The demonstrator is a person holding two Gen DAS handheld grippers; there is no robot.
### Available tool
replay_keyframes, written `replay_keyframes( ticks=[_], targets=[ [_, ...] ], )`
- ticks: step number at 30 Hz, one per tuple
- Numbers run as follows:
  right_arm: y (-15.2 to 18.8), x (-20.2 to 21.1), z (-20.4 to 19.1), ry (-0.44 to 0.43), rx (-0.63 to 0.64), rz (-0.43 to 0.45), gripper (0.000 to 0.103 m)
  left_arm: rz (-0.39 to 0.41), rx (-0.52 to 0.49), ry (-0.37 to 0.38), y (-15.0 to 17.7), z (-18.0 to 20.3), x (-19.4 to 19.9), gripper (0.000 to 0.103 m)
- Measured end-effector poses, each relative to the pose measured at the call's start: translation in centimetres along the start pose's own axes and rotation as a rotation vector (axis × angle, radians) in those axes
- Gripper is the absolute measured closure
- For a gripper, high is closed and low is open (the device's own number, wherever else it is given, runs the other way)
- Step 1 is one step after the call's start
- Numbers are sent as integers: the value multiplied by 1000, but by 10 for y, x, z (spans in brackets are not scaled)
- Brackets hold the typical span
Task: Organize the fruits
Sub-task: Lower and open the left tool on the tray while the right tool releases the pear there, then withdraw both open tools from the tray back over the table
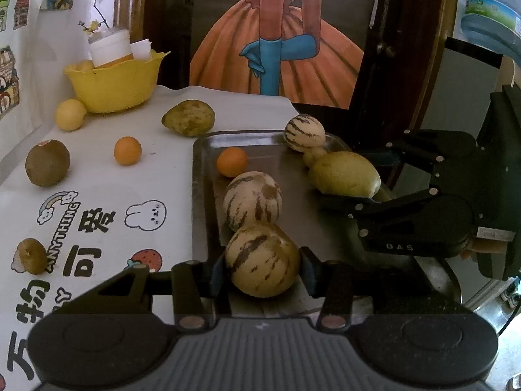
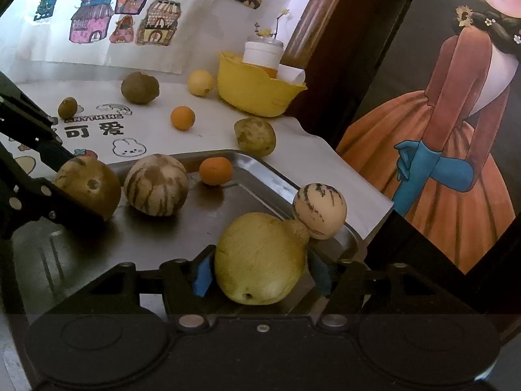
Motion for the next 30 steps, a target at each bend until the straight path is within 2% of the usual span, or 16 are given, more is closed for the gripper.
replay_keyframes(
  ticks=[5,8,13,19,22,24,30],
  targets=[
    [-2,7,1,2,-8,9,27,13,-6,-4,-1,4,8,39],
    [-4,14,1,4,-12,16,19,23,-12,-18,-1,5,16,24],
    [-7,27,1,21,1,21,11,36,-15,-32,-2,6,29,23],
    [-15,45,-1,41,11,32,4,66,-14,-60,-7,3,51,15],
    [-19,55,-4,46,11,40,1,79,-5,-81,-7,1,62,6],
    [-22,63,-7,46,9,49,1,92,5,-105,-7,-2,70,1],
    [-26,90,-24,35,10,52,1,108,48,-168,-2,-15,93,1]
  ],
)
Point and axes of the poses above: each gripper's, at about its wrist camera, not at the fingertips, and x roughly against the way its jaws point, z to its right, y to its underside, the point moved 6 cm from there along -x, roughly the way its jaws point, and after that the axes turned 8 degrees about z, right-handed, at the moved point
